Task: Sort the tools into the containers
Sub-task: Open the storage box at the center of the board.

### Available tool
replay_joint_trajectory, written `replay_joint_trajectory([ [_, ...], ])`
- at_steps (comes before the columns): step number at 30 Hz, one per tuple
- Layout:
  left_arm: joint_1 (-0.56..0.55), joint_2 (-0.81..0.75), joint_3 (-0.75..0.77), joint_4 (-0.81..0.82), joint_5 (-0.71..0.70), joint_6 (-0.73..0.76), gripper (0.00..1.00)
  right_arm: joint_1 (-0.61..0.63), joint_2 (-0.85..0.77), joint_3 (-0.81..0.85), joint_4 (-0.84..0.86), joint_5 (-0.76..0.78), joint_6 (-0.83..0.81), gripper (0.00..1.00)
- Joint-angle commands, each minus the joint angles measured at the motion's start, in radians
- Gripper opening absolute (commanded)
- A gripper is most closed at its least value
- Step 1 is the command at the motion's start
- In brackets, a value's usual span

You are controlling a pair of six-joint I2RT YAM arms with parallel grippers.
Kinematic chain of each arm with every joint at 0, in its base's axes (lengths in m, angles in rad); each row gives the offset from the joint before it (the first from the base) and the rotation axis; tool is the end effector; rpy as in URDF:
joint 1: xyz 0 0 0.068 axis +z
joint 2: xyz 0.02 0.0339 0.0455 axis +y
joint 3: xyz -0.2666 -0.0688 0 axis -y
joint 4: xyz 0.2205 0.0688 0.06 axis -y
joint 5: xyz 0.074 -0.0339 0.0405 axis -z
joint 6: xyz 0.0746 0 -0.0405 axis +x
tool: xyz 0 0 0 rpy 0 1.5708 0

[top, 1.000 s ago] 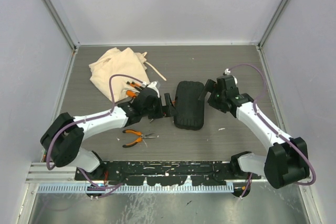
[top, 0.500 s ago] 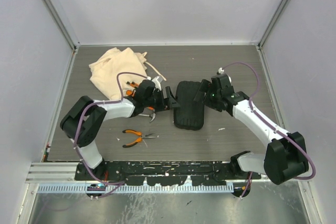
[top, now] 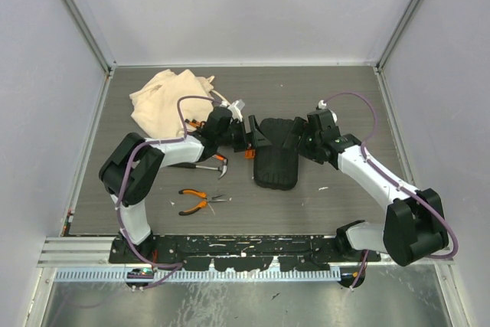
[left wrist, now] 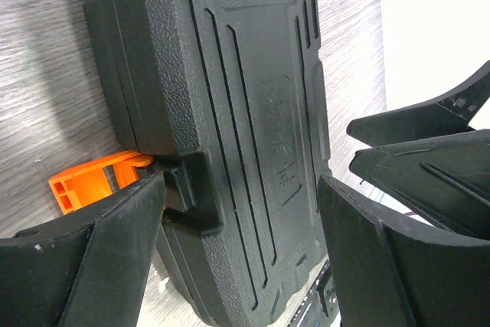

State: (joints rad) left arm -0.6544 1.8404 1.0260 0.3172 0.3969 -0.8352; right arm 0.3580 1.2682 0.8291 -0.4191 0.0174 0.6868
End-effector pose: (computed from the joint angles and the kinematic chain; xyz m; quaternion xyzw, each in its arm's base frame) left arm 0.3089 -0.2733 0.1832 0.0244 0.8481 -0.4644 0.2538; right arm 0.2466 0.0909 0.2161 0.1564 0.9240 0.1670 0.3063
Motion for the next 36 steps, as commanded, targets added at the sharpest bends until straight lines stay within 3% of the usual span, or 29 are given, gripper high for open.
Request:
replay_joint_trajectory([
  [1, 0.002, 0.018, 0.04, 0.031, 0.015, 0.023, 0.81, 0.003, 0.002, 0.002, 0.053, 0.009, 0.007, 0.96],
  [7, 0.002, 0.013, 0.047, 0.043, 0.039, 0.012, 0.81, 0.002, 0.019, -0.022, 0.087, -0.026, 0.015, 0.97],
  [21, 0.0, -0.029, 0.055, 0.111, 0.101, -0.055, 0.8, -0.047, 0.005, -0.155, 0.343, -0.219, 0.075, 0.99],
  [36, -0.036, -0.106, 0.063, 0.108, 0.102, -0.077, 0.8, -0.108, -0.029, -0.178, 0.358, -0.246, 0.067, 1.0],
])
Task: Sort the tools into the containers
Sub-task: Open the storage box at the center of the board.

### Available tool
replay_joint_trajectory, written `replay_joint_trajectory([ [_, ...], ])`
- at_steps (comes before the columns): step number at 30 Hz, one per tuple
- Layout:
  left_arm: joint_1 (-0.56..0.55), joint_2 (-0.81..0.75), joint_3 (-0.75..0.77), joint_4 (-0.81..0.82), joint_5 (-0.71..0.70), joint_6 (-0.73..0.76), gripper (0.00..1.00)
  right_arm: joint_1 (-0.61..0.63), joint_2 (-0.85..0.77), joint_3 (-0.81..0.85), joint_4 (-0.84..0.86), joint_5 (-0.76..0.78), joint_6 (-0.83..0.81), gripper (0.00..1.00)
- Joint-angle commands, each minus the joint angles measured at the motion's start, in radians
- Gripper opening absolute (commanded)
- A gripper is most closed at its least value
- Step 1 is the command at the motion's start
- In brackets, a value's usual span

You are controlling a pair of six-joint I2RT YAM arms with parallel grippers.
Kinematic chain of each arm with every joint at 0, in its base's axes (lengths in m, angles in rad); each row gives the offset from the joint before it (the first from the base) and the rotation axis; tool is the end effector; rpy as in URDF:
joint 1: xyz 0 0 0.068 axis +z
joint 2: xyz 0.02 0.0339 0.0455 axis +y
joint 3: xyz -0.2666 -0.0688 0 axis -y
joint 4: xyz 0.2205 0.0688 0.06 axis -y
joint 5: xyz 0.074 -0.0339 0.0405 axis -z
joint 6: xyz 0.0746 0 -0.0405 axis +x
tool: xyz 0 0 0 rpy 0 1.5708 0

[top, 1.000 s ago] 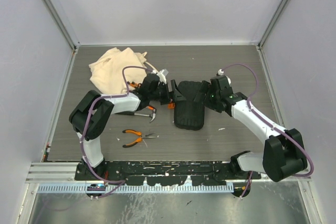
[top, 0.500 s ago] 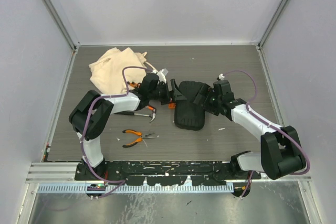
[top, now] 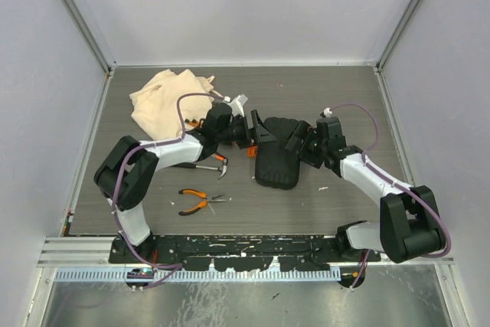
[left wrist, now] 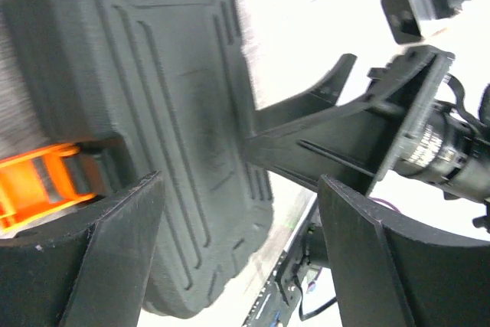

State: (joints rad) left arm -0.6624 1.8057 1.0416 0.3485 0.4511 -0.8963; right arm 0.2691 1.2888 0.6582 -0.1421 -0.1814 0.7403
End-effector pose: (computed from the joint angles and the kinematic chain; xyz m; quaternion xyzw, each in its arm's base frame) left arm 0.3048 -0.2790 0.2066 0.0260 0.8252 -0.5073 0.2469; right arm 0.2517 0.0834 0.1851 0.1800 0.9005 0.2602 0.2983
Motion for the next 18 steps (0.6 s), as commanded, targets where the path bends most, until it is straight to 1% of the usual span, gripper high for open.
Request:
replay_joint_trajectory([
  [1, -0.031, -0.075, 0.051, 0.076, 0.047, -0.016, 0.8, -0.027, -0.057, -0.016, 0.083, -0.046, 0.02, 1.0],
  [6, -0.054, -0.065, 0.067, 0.072, 0.044, -0.019, 0.8, -0.071, -0.077, -0.058, 0.122, -0.081, 0.06, 1.0],
  [9, -0.052, -0.079, 0.058, 0.045, 0.005, -0.01, 0.8, -0.073, -0.092, -0.041, 0.061, -0.028, 0.04, 1.0],
  [11, -0.047, -0.102, 0.058, -0.026, -0.043, 0.021, 0.81, -0.074, -0.112, -0.02, -0.002, 0.043, 0.012, 1.0],
  [12, -0.045, -0.115, 0.059, -0.073, -0.072, 0.042, 0.83, -0.073, -0.122, -0.012, -0.025, 0.072, -0.006, 1.0],
  [13, -0.043, -0.127, 0.059, -0.112, -0.096, 0.061, 0.85, -0.073, -0.13, -0.004, -0.041, 0.089, -0.023, 1.0],
  [15, -0.033, -0.159, 0.049, -0.166, -0.138, 0.102, 0.86, -0.074, -0.139, 0.009, -0.064, 0.105, -0.055, 1.0],
  [18, 0.002, -0.215, 0.013, -0.208, -0.183, 0.135, 0.87, -0.06, -0.138, 0.04, -0.106, 0.141, -0.087, 1.0],
])
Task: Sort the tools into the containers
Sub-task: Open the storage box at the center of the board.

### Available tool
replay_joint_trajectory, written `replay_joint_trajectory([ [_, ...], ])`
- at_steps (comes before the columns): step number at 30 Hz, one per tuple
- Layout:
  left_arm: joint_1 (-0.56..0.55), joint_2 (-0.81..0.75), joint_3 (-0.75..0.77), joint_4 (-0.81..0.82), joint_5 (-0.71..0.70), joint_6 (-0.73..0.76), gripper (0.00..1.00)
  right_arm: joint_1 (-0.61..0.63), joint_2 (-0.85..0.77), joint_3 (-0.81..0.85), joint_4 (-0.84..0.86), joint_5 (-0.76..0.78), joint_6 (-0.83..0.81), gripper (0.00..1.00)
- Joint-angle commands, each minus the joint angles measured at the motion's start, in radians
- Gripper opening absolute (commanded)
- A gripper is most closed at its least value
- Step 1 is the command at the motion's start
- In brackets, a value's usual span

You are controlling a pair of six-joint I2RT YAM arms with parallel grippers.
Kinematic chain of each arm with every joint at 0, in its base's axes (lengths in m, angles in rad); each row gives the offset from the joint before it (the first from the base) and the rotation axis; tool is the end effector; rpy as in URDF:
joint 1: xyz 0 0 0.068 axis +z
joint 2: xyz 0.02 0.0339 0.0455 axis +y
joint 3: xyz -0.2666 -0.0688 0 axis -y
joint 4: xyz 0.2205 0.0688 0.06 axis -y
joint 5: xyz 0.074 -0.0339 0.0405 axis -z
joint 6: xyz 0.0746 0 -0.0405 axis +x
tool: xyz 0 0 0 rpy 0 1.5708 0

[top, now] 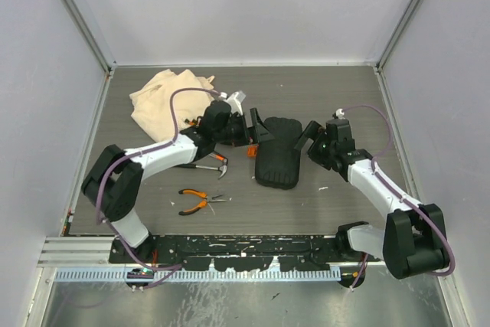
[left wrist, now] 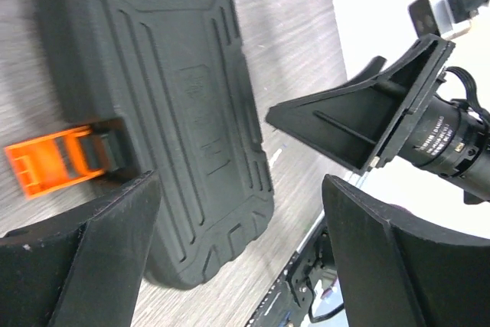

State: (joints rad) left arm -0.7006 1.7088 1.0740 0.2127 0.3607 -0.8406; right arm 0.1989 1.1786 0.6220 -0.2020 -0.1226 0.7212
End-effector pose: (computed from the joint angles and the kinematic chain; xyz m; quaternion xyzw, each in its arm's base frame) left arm 0.2896 -0.2786 0.2362 0.0394 0.8307 -0.4803 0.2786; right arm 0.2378 0.0572 0.1925 0.2134 0.8921 0.2255 0.3283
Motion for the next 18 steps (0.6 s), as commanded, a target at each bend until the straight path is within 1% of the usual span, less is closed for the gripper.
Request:
replay_joint_trajectory([
  [1, 0.056, -0.142, -0.035, -0.092, -0.109, 0.083, 0.87, 0.021, -0.027, 0.09, -0.06, 0.104, -0.072, 1.0],
  [3, 0.092, -0.17, -0.053, -0.142, -0.13, 0.091, 0.85, 0.063, -0.021, 0.131, -0.096, 0.168, -0.076, 1.0],
  [5, 0.128, -0.184, -0.069, -0.2, -0.155, 0.108, 0.8, 0.111, -0.003, 0.181, -0.129, 0.23, -0.08, 1.0],
  [8, 0.156, -0.169, -0.082, -0.241, -0.151, 0.124, 0.75, 0.16, 0.033, 0.236, -0.163, 0.262, -0.073, 1.0],
  [13, 0.161, -0.082, -0.079, -0.246, -0.097, 0.128, 0.64, 0.195, 0.065, 0.261, -0.164, 0.266, -0.058, 1.0],
  [16, 0.161, -0.026, -0.048, -0.275, -0.086, 0.131, 0.63, 0.222, 0.082, 0.271, -0.164, 0.261, -0.059, 1.0],
  [18, 0.161, -0.001, -0.035, -0.263, -0.064, 0.125, 0.62, 0.245, 0.095, 0.281, -0.166, 0.267, -0.06, 1.0],
])
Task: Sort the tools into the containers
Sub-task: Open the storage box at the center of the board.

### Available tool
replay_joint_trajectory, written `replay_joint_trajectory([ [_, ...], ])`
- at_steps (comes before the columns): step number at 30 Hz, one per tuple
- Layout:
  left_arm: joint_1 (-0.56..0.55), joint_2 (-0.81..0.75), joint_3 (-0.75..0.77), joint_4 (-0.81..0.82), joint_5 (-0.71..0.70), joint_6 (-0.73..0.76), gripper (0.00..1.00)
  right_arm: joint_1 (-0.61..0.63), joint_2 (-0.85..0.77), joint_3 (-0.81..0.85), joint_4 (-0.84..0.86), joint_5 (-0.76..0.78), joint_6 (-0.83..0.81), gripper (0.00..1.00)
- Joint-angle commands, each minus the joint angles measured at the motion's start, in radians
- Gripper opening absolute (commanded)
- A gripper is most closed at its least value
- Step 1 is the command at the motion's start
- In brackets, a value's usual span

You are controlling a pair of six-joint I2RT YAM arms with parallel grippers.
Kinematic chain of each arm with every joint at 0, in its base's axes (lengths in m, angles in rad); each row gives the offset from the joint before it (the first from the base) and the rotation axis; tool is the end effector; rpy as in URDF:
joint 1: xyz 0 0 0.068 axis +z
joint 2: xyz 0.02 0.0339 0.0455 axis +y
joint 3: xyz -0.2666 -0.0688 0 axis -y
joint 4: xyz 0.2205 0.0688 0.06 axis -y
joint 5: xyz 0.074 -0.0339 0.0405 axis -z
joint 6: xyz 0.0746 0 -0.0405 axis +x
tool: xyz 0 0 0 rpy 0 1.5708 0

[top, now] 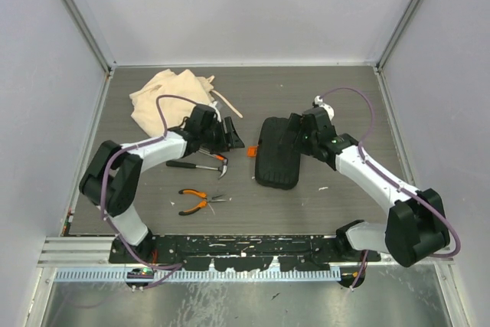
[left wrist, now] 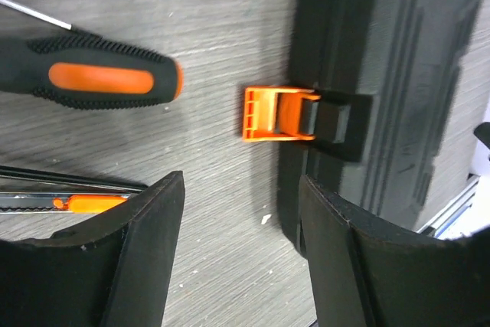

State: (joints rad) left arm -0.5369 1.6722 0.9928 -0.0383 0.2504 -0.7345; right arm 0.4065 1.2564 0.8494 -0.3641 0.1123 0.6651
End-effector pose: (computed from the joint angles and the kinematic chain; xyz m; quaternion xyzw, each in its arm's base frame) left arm 0.3054 -0.2033 0.1907 -0.0377 0.9040 -0.3352 0.2628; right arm 0.2513 0.0991 0.2316 0.1402 0.9092 0.1540 0.3606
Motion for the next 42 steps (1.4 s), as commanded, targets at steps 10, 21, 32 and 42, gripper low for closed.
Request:
replay_joint_trajectory([
  [10, -0.003, 0.139, 0.089, 0.029, 0.107, -0.019, 0.56, 0.159, 0.187, 0.214, -0.119, 0.229, -0.004, 1.0],
  [21, -0.005, 0.154, 0.082, 0.047, 0.115, -0.026, 0.53, 0.211, 0.346, 0.348, -0.216, 0.366, -0.008, 1.0],
  [32, -0.005, 0.16, 0.083, 0.052, 0.124, -0.028, 0.5, 0.301, 0.497, 0.515, -0.363, 0.463, 0.002, 1.0],
  [42, -0.005, 0.16, 0.07, 0.064, 0.134, -0.029, 0.49, 0.324, 0.556, 0.512, -0.365, 0.443, 0.002, 1.0],
])
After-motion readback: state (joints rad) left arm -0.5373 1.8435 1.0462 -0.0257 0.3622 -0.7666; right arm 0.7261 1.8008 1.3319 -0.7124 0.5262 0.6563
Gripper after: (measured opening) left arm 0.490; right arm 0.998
